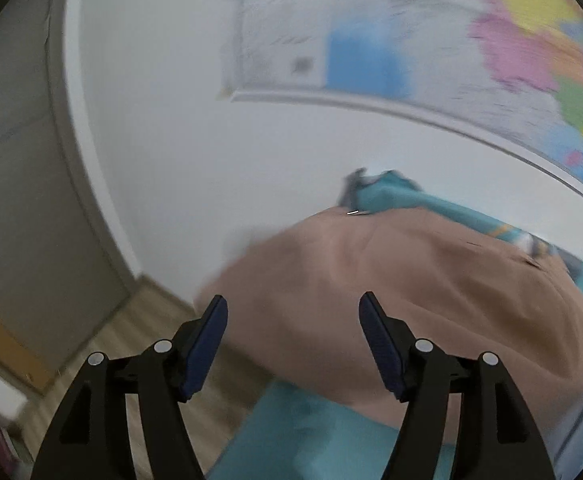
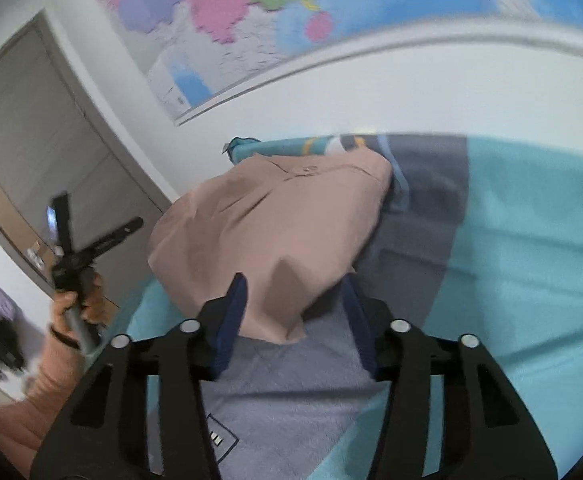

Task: Fold large clothes
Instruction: 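Lay the folded jacket down and open both tools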

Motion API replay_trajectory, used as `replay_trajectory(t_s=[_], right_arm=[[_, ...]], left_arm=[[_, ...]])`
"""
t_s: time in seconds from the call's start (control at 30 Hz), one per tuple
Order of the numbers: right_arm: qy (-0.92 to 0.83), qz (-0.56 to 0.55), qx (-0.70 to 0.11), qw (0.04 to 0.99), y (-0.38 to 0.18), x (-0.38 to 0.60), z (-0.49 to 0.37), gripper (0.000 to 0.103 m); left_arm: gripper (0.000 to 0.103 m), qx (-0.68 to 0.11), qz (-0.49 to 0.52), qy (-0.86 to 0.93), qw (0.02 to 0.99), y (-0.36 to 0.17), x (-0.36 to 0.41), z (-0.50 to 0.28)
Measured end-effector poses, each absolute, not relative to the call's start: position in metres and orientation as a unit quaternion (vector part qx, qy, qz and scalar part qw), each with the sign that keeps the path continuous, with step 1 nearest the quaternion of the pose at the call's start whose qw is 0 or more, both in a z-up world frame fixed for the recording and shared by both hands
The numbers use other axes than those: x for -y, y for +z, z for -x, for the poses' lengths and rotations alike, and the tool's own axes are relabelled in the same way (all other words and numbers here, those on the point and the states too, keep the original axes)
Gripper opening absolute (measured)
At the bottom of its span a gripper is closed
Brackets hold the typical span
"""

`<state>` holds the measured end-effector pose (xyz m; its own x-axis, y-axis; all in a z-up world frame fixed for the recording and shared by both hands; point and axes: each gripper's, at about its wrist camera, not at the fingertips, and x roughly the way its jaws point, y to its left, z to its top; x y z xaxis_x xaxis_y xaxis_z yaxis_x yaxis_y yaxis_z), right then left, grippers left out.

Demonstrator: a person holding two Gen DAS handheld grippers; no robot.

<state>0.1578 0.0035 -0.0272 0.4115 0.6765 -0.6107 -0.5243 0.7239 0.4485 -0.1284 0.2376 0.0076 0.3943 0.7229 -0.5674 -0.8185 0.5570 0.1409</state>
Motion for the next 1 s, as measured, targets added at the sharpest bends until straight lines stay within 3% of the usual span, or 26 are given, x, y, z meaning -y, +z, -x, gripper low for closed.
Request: replay_trajectory(t_s=[0.17, 0.33, 0.43, 0.63, 0.8, 1.0], right_arm=[[0.371, -0.048, -0.386, 0.843, -0.025, -0.041, -0.16, 0.036], [0.352, -0.005, -0.442, 0.825, -0.062, -0.055, -0.174, 0.033], [0.344, -0.037, -0.469, 0.812, -0.077, -0.044, -0.181, 0.034], [0.354, -0.021, -0.434, 0.828, -0.054, -0.042, -0.165, 0.036], [0.384, 0.029, -0.392, 0.835, -0.033, -0.067, -0.145, 0.038], [0.379, 0.056, -0.427, 0.819, -0.065, -0.09, -0.153, 0.043]], left_arm=[[0.073, -0.323, 0.06, 0.387, 0.862, -0.003, -0.192, 0.099], [0.073, -0.36, 0.077, 0.362, 0.857, -0.034, -0.186, 0.075], [0.073, -0.374, 0.07, 0.368, 0.848, -0.048, -0.183, 0.068], [0.073, -0.373, 0.053, 0.378, 0.845, -0.045, -0.172, 0.065], [0.078, -0.371, 0.049, 0.38, 0.846, -0.043, -0.166, 0.065], [0.087, -0.384, 0.075, 0.382, 0.838, -0.052, -0.175, 0.067]])
